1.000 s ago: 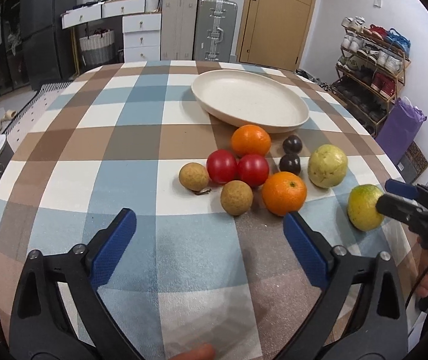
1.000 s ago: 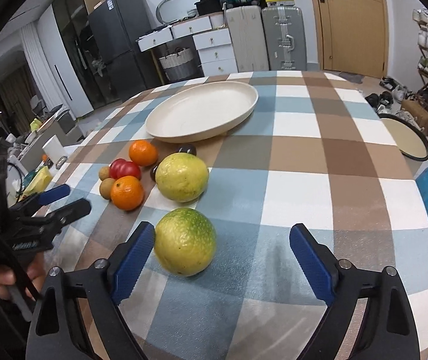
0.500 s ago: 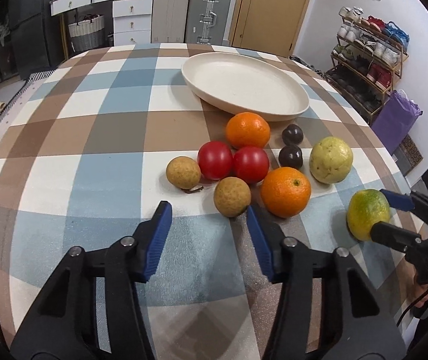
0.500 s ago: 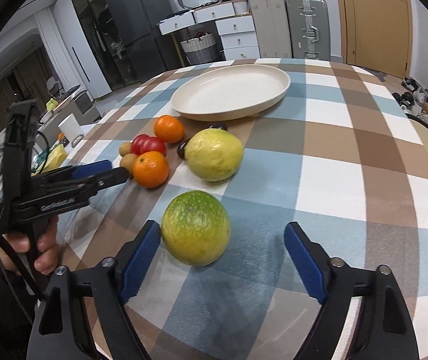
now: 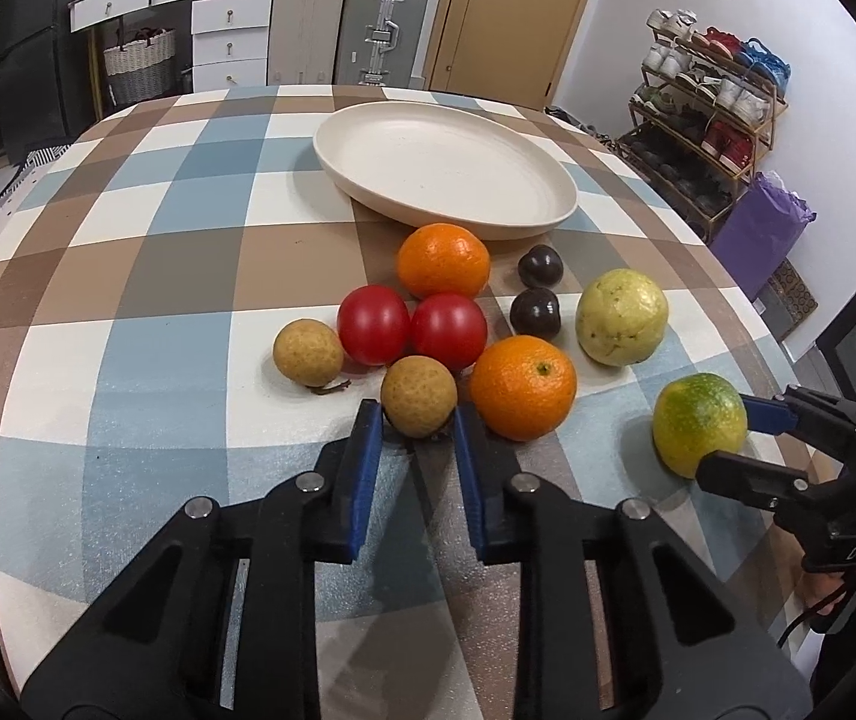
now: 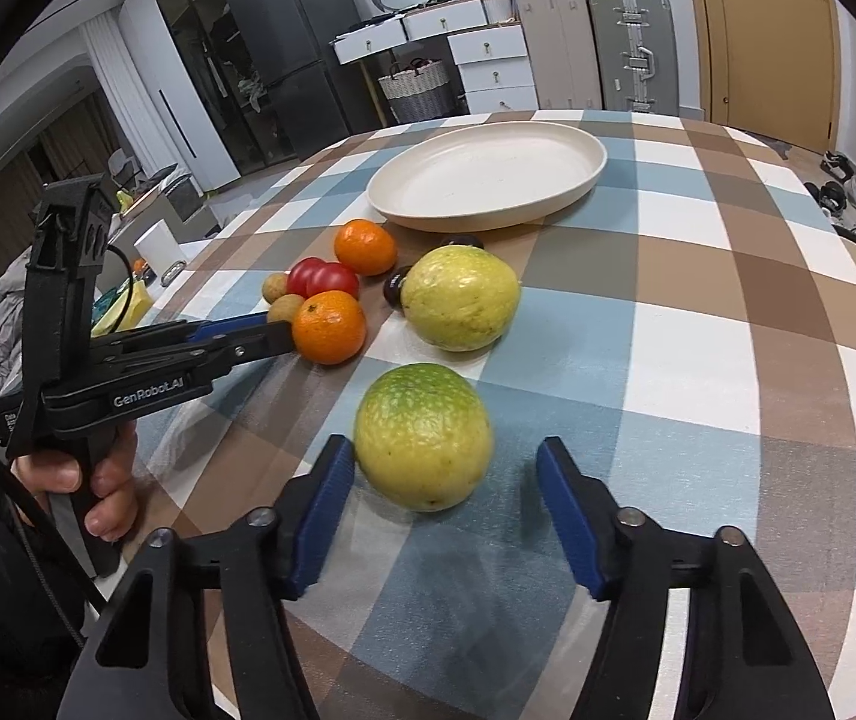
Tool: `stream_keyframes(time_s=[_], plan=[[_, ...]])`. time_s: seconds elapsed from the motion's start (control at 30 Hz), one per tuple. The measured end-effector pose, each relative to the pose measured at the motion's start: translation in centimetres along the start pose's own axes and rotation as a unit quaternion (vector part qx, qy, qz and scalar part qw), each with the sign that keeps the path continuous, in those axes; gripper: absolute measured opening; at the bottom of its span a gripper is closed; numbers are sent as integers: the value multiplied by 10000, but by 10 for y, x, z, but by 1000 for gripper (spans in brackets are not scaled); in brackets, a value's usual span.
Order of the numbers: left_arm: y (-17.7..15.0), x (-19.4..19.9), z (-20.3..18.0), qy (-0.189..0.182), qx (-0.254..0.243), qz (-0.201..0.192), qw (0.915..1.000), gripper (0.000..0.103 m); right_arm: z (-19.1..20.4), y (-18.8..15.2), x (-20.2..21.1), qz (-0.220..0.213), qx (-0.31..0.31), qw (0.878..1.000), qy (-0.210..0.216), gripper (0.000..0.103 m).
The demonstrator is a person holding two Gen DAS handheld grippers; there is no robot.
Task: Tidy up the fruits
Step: 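Move left gripper to a brown longan while right gripper approaches a large yellow-green citrus, then close left gripper on the longan while right gripper closes on the citrus, lift both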
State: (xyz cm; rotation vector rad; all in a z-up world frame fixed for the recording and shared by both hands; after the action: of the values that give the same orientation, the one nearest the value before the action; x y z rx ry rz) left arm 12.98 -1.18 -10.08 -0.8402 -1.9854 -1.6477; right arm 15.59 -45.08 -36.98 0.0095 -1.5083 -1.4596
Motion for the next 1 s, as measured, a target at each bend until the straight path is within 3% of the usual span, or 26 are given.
stream_keyframes(time_s=[0.17,1.0], plan=[[0,5,-3,-71,-54,-89,9999,21,4,2,-4,-14,-12,10000,74,49],[-2,11,-7,-257,-75,-117,9996,22,-2,8,6,-255,-8,9996,108,48]])
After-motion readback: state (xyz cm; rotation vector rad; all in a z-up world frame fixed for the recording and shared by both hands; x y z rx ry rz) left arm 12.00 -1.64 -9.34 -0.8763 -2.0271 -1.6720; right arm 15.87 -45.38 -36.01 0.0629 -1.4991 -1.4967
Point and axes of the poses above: each gripper's, at about its wrist camera, not at the fingertips, and x roughly against the way its jaws point, z to its left, y to its top, the point moved 7 cm from there along -x, roughly the way its jaws point, and after that the axes turned 7 degrees about -z, right-handed, at the moved point
